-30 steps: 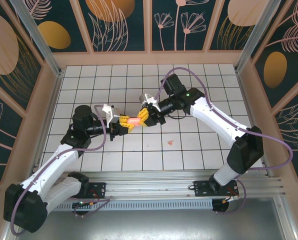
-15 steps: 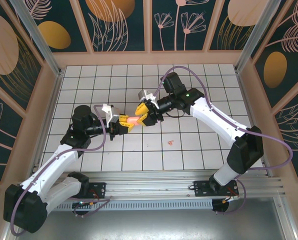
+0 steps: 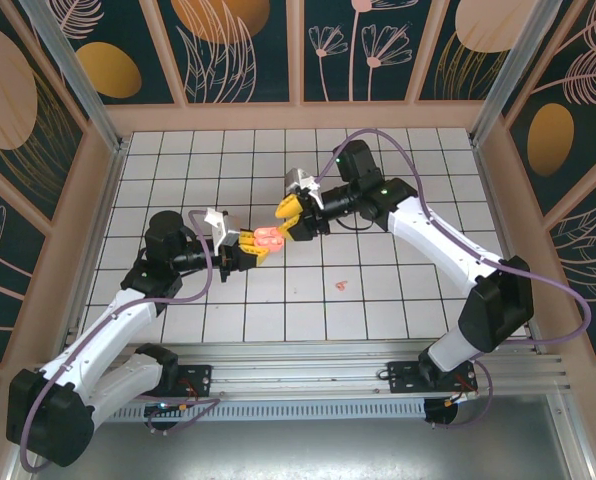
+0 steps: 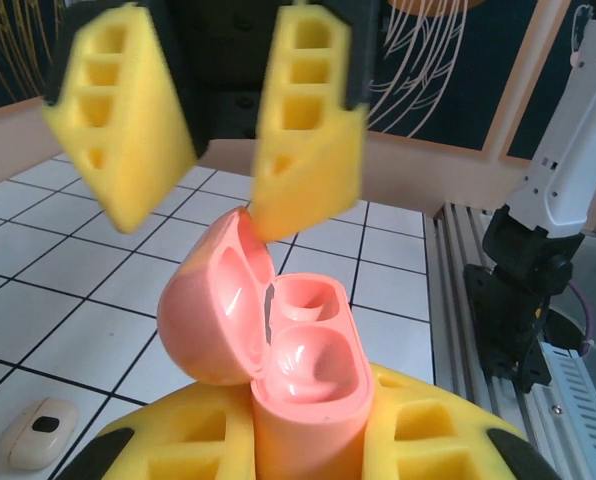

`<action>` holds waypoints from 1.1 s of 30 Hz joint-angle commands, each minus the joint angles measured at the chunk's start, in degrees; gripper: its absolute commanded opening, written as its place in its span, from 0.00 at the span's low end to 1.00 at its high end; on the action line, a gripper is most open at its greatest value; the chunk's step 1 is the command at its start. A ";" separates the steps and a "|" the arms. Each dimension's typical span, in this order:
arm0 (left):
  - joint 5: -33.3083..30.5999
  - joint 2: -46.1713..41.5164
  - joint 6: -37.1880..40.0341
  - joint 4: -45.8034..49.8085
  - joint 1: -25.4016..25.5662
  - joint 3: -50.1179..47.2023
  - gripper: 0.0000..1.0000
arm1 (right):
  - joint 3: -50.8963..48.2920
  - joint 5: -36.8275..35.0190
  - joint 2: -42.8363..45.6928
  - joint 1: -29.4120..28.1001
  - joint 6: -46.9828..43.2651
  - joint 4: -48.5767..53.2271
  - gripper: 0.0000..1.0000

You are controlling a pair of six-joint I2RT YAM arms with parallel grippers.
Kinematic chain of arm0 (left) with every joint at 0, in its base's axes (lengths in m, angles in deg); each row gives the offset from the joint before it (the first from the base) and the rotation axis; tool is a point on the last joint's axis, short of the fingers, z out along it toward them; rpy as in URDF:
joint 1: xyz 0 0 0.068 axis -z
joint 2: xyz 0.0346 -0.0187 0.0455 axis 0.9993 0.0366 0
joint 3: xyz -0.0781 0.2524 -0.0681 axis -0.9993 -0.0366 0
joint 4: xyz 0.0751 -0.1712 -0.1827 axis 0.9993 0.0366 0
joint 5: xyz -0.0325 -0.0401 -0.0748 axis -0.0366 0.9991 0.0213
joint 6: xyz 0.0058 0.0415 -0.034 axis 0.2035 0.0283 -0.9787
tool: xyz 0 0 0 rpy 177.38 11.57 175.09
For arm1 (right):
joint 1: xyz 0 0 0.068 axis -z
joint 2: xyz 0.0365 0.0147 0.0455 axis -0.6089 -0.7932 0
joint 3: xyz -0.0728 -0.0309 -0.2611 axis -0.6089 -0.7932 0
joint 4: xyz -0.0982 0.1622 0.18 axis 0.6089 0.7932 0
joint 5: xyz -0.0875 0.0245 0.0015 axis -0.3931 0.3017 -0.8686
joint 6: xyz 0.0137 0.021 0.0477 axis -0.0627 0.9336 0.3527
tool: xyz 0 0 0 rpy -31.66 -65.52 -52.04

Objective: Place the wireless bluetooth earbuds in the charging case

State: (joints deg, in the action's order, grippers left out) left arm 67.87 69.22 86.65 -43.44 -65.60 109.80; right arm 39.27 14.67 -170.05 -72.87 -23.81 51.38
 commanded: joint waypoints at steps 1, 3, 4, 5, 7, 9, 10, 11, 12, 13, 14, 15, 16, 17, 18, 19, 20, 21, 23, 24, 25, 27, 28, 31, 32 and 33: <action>1.99 -0.99 0.80 -0.97 0.28 1.18 0.16 | -1.00 -1.46 1.43 0.50 1.90 -2.61 0.44; 1.80 -1.03 0.68 -0.99 0.28 0.93 0.16 | -1.02 -1.54 1.51 0.62 2.72 -3.14 0.45; 1.77 -1.10 0.67 -1.04 0.28 0.84 0.16 | -1.01 -1.39 1.65 0.64 2.92 -3.18 0.45; 1.76 -1.11 0.60 -1.13 0.28 0.74 0.16 | -1.02 -1.29 1.69 0.65 3.09 -3.36 0.46; 1.43 -1.19 0.57 -1.21 0.28 0.57 0.16 | -1.15 -0.96 2.08 0.82 3.46 -3.58 0.47; 0.78 -1.28 0.68 -1.27 0.28 0.30 0.16 | -1.42 -0.01 2.71 1.14 3.92 -3.80 0.48; 0.50 -1.35 0.75 -1.27 0.28 0.22 0.16 | -1.62 0.44 3.01 1.33 4.15 -3.95 0.49; 0.28 -1.35 0.86 -1.47 0.28 -0.02 0.16 | -1.92 1.08 3.40 1.50 4.53 -4.34 0.49; 0.12 -1.31 0.95 -1.98 0.30 -0.39 0.16 | -2.23 1.78 3.84 1.77 4.90 -4.67 0.50; -0.04 -1.29 0.91 -2.73 0.34 -0.80 0.16 | -2.61 2.37 4.28 1.97 5.11 -4.89 0.50; -0.30 -1.37 0.90 -4.48 0.32 -1.58 0.16 | -2.99 3.04 4.96 2.18 5.32 -5.22 0.51; -0.84 -1.46 0.66 -6.97 0.32 -2.70 0.16 | -3.50 3.36 5.73 2.29 5.78 -5.71 0.51; -1.44 -1.48 0.44 -9.12 0.29 -3.65 0.16 | -4.00 3.51 6.51 2.48 6.44 -6.38 0.52; -2.10 -1.47 0.21 -11.47 0.37 -4.64 0.16 | -4.69 3.64 7.55 2.69 7.22 -7.21 0.52; -2.66 -1.47 0.24 -13.43 0.33 -5.64 0.16 | -5.41 3.68 8.55 2.95 7.99 -8.06 0.53; -3.14 -1.46 0.35 -14.92 0.37 -6.40 0.16 | -6.09 3.64 9.47 3.26 8.63 -8.54 0.53; -3.55 -1.37 0.42 -16.63 0.43 -7.35 0.15 | -6.81 3.53 10.57 3.67 9.40 -8.90 0.53; -3.65 -1.20 0.49 -18.13 0.47 -8.25 0.14 | -7.53 3.23 11.38 3.66 10.12 -8.97 0.53; -4.23 -1.04 1.32 -21.10 0.85 -10.15 0.13 | -9.26 -0.13 13.38 5.73 13.18 -8.97 0.53; -4.74 -1.07 2.00 -21.93 1.12 -10.75 0.13 | -9.94 -2.36 14.21 6.27 14.82 -8.59 0.53; -5.45 -1.01 2.66 -22.80 1.47 -11.51 0.13 | -10.61 -5.44 15.04 6.74 16.40 -7.44 0.53; -6.41 -0.94 3.75 -24.67 1.76 -12.98 0.13 | -11.60 -11.64 16.22 7.07 19.64 -4.27 0.53; -6.63 -0.65 4.02 -26.23 1.77 -13.90 0.13 | -11.96 -14.91 16.53 7.10 21.56 -1.89 0.53; -6.41 0.86 5.16 -29.25 1.84 -15.40 0.12 | -13.10 -20.96 16.47 7.18 24.23 5.99 0.53; -6.22 1.40 5.26 -29.30 1.84 -15.30 0.12 | -13.87 -22.08 16.37 7.19 24.50 8.36 0.52; -6.06 1.74 5.27 -29.34 1.84 -15.26 0.11 | -14.60 -23.13 16.20 7.20 24.69 10.02 0.52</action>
State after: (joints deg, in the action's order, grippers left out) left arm 62.01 70.12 89.84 -67.33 -63.94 94.83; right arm 26.79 -1.16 -153.94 -65.87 -3.13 52.32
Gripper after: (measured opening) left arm 0.198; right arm 0.522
